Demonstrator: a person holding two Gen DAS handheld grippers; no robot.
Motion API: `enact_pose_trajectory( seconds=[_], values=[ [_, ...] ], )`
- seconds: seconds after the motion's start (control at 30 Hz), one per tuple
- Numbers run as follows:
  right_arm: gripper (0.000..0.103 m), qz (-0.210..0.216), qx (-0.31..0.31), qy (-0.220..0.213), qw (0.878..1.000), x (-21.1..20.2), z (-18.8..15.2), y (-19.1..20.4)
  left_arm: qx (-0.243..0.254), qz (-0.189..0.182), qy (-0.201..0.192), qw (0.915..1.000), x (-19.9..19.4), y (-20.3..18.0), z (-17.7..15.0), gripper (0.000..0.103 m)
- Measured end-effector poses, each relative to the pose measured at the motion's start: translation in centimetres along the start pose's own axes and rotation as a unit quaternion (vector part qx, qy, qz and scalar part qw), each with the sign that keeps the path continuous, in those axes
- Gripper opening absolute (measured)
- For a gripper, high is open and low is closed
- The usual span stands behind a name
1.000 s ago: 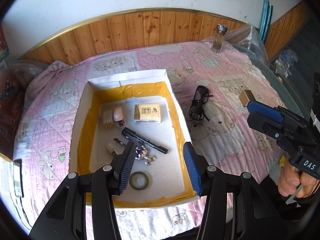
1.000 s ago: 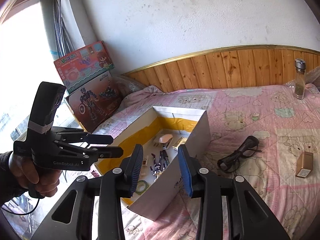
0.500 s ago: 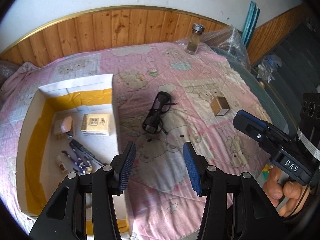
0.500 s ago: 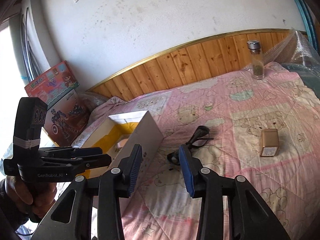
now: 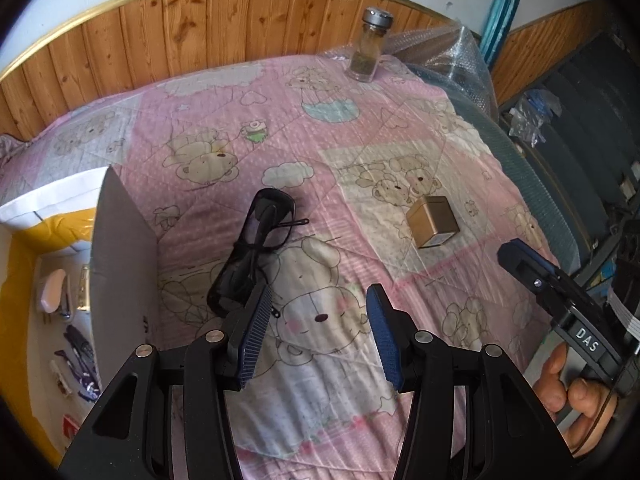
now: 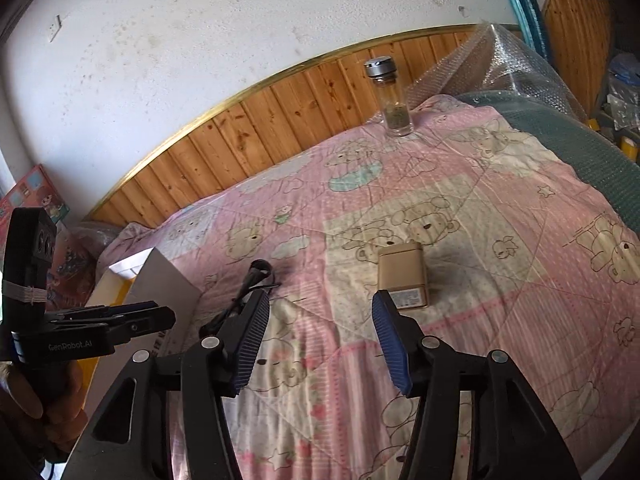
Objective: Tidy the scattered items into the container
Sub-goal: 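Grasp the black glasses with the left gripper while the right gripper grasps the gold tin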
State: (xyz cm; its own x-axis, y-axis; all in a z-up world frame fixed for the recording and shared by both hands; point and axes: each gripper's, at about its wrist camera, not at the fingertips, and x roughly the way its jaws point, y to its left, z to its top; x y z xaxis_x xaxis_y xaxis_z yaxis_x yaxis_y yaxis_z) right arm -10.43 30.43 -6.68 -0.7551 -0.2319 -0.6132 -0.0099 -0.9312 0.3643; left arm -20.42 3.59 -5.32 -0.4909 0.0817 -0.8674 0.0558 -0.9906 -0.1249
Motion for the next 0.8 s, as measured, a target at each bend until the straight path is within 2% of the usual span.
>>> enact_pose_trajectory(
  seconds=[0.13,0.43,0.67,0.7,0.8],
  values=[
    [0.066,-0.028,0.000,0.003,1.000,1.3,0.8,-1.4,-0.001,0.014,0.021,0.9997,3.3,0.5,1.2,0.052],
    [0.077,-0.064,-0.004,0.042,0.997,6.4,1.9,-3.5,-0.020,0.044,0.060,0.9970,9.1,3.1,2.8,0.052],
    [0.078,-0.081,-0.021,0.059,0.995,9.5,2.3,-4.2,-0.047,0.048,0.092,0.9935,12.9,5.2,3.0,0.052],
    [0.078,-0.083,-0.022,0.060,0.995,9.9,2.3,-4.4,-0.049,0.042,0.091,0.9937,13.2,5.4,3.0,0.057],
    [0.078,-0.085,-0.018,0.068,0.994,11.1,2.4,-4.9,-0.034,0.045,0.082,0.9950,13.6,5.0,3.2,0.064]
  ],
)
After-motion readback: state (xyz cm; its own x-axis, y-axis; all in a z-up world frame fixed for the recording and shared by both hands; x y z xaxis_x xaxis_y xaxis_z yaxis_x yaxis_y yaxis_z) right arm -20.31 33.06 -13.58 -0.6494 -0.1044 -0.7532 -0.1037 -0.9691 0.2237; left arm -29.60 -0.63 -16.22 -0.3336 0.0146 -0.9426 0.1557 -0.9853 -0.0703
